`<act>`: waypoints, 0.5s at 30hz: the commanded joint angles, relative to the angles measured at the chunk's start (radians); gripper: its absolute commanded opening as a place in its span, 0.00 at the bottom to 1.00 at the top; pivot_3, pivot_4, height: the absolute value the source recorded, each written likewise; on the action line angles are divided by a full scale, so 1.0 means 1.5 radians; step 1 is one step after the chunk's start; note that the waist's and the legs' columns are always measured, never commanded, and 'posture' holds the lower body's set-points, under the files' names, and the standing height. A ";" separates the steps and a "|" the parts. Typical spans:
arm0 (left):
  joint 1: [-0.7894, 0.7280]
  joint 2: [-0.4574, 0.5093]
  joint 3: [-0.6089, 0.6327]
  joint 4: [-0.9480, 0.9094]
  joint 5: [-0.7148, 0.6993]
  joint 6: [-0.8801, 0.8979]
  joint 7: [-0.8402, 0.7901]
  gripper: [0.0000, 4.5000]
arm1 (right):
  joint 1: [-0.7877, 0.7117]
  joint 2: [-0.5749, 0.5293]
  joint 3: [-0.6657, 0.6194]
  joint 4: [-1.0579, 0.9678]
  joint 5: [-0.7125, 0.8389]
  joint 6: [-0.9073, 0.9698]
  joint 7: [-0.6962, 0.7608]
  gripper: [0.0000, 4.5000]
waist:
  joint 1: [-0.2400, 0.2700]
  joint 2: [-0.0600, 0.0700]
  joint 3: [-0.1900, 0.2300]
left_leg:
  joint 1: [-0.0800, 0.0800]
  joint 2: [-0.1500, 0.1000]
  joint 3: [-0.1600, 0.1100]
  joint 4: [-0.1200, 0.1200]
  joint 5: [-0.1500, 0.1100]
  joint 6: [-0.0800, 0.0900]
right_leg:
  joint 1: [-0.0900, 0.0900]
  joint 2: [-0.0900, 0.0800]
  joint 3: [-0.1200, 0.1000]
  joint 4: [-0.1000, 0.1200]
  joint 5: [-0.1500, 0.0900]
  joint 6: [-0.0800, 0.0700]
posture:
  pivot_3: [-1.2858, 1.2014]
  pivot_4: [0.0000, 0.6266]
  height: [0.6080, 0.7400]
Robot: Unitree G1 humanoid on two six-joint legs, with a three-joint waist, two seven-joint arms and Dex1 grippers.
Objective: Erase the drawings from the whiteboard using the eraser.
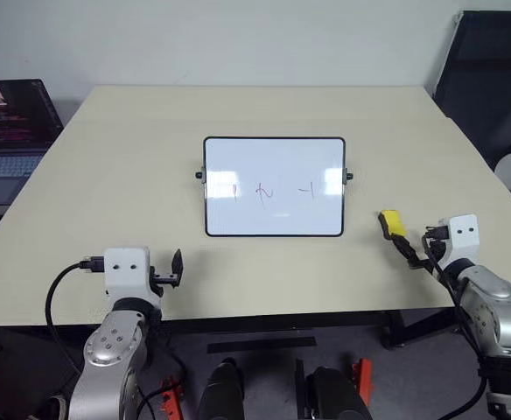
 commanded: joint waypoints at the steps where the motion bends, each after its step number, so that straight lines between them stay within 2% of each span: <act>1: -0.006 -0.001 0.000 -0.018 0.008 -0.005 0.005 1.00 | -0.008 -0.008 -0.013 -0.038 0.011 0.015 0.000 0.99 | 0.000 0.000 0.000 | 0.000 0.000 0.000 0.000 0.000 0.000 | 0.000 0.000 0.000 0.000 0.000 0.000 | 0.52 0.24 1.00; 4: -0.004 -0.003 0.001 -0.016 0.008 -0.009 0.006 1.00 | 0.006 -0.003 -0.016 -0.062 0.015 0.020 0.001 0.99 | 0.000 0.000 0.000 | 0.000 0.000 0.000 0.000 0.000 0.000 | 0.000 0.000 0.000 0.000 0.000 0.000 | 0.52 0.24 1.00; 9: -0.001 0.028 -0.009 -0.029 -0.003 -0.028 -0.042 1.00 | 0.036 -0.008 -0.024 -0.124 0.032 0.031 0.015 0.99 | 0.000 0.000 0.000 | -0.001 0.000 0.000 0.000 0.000 0.000 | 0.000 0.000 0.000 0.000 0.000 0.000 | 0.52 0.24 1.00; 12: -0.026 0.071 -0.003 -0.030 -0.042 -0.042 -0.111 1.00 | 0.040 0.001 -0.032 -0.155 0.051 0.043 0.009 0.99 | 0.000 0.000 0.000 | -0.001 0.000 0.000 0.000 0.000 0.000 | -0.001 0.000 0.000 0.000 0.000 0.000 | 0.52 0.24 1.00; 15: -0.072 0.146 -0.007 -0.019 -0.083 -0.048 -0.208 1.00 | 0.022 0.009 -0.021 -0.161 0.057 0.060 0.001 0.99 | 0.000 0.000 0.000 | 0.000 0.000 0.000 0.000 -0.001 -0.001 | -0.003 0.000 0.000 0.000 0.000 0.000 | 0.52 0.24 1.00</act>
